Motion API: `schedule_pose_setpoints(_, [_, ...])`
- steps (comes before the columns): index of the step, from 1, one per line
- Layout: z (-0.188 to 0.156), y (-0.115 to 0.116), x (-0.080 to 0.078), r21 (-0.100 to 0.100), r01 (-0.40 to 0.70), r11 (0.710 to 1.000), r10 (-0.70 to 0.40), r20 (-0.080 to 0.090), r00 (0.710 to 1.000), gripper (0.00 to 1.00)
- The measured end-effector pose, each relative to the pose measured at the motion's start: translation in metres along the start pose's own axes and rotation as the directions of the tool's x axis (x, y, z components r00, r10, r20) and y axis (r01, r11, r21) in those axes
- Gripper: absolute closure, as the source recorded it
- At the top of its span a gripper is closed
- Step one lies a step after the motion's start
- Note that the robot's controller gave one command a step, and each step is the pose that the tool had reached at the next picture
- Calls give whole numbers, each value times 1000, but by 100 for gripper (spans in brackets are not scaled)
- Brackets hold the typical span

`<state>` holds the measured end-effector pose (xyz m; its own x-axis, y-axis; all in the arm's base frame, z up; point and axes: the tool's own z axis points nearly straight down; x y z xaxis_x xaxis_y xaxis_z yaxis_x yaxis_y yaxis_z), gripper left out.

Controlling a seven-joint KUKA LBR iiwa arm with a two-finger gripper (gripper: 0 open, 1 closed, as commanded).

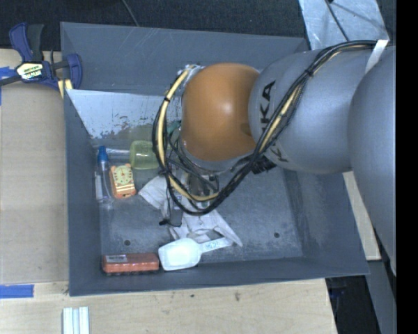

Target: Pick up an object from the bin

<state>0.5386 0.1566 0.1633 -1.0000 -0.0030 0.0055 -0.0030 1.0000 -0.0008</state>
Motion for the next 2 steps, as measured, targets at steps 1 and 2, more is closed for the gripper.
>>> schedule_pose_setpoints(1, [-4, -1, -2, -2, -3, 1000, 3, 8, 1000, 0])
schedule_pose_setpoints(2, [50, -20, -44, 2, 349, 937, -349, 17, 937, 0])
